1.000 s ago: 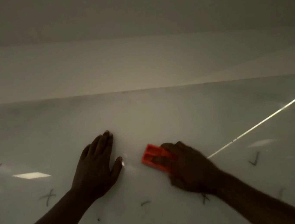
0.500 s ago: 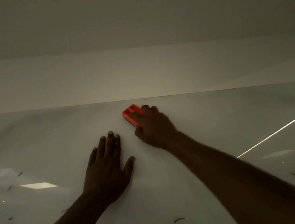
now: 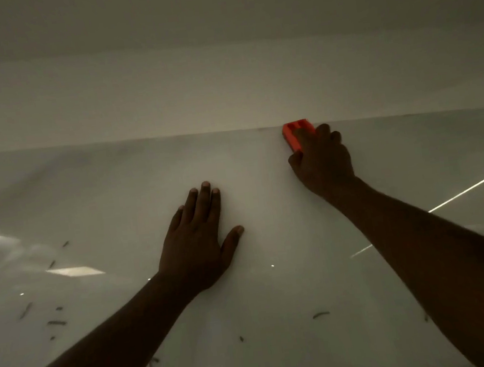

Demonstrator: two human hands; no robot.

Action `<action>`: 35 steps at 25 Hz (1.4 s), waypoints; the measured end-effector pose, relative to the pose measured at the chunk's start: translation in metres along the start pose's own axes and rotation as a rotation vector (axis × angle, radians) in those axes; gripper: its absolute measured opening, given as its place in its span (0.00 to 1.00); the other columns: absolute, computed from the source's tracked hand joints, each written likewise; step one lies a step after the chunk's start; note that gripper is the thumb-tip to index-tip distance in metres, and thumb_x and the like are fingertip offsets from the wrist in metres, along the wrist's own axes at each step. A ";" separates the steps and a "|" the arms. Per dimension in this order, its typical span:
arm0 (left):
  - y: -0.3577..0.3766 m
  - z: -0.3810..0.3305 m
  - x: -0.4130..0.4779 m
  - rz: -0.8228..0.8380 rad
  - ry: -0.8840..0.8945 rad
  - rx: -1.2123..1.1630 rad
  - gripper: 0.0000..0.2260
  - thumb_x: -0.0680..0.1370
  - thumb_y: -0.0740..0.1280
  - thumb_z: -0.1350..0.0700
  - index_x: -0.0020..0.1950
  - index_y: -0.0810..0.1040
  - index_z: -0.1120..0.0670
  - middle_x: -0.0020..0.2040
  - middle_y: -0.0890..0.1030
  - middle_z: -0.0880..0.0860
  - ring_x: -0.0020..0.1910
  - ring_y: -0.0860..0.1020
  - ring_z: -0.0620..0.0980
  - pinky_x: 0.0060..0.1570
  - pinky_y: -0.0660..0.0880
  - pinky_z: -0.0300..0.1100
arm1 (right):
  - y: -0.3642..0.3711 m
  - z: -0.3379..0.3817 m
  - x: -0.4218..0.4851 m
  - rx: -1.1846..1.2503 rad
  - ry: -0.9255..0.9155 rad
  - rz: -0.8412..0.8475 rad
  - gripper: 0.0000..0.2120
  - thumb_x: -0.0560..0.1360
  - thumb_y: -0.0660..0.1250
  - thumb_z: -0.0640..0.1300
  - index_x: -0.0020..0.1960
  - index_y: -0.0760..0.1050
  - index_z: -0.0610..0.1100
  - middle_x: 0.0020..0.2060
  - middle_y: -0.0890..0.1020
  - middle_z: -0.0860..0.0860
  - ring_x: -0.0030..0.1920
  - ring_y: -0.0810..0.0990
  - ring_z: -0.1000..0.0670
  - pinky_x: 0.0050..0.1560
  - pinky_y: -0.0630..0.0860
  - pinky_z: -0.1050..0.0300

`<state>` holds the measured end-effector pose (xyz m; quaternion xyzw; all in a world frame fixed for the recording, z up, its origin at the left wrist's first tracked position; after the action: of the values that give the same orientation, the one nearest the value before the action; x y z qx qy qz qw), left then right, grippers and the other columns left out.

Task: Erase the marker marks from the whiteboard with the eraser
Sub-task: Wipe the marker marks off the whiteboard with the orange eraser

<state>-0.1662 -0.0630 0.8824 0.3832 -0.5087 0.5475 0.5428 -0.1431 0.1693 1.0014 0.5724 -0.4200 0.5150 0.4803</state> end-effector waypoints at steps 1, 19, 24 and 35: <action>0.003 -0.001 0.001 0.012 0.003 -0.014 0.41 0.74 0.35 0.30 0.83 0.38 0.51 0.82 0.36 0.51 0.81 0.37 0.51 0.77 0.39 0.45 | -0.003 -0.006 -0.025 0.016 0.107 -0.035 0.28 0.77 0.61 0.52 0.76 0.62 0.46 0.65 0.70 0.37 0.59 0.72 0.36 0.52 0.76 0.43; 0.011 -0.007 -0.019 0.141 -0.023 -0.029 0.34 0.84 0.48 0.40 0.82 0.38 0.55 0.83 0.37 0.55 0.81 0.37 0.54 0.80 0.40 0.51 | -0.012 0.102 -0.328 0.169 -0.774 0.227 0.28 0.74 0.61 0.55 0.74 0.65 0.54 0.68 0.72 0.42 0.56 0.75 0.42 0.54 0.76 0.46; 0.009 -0.012 -0.035 0.140 -0.070 -0.056 0.32 0.85 0.51 0.42 0.83 0.42 0.54 0.83 0.39 0.56 0.82 0.39 0.55 0.81 0.42 0.51 | -0.017 0.013 -0.237 0.100 0.018 -0.022 0.27 0.75 0.64 0.49 0.73 0.67 0.46 0.64 0.72 0.37 0.54 0.73 0.36 0.50 0.72 0.44; -0.049 0.176 -0.143 -0.196 -0.034 -0.040 0.26 0.84 0.56 0.48 0.80 0.63 0.57 0.80 0.63 0.57 0.79 0.62 0.56 0.75 0.62 0.55 | 0.001 0.120 -0.204 0.119 -0.036 -0.021 0.28 0.74 0.61 0.49 0.74 0.65 0.50 0.64 0.72 0.38 0.52 0.73 0.35 0.49 0.74 0.40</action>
<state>-0.1249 -0.2693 0.7833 0.4295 -0.4889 0.4748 0.5925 -0.1459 0.0481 0.7982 0.6135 -0.3913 0.5234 0.4434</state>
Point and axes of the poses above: each hand's wrist, its own x-axis towards the middle knuckle, its own y-axis out of the palm, z = x × y, the point moved 8 cm from there along x, towards the middle knuckle
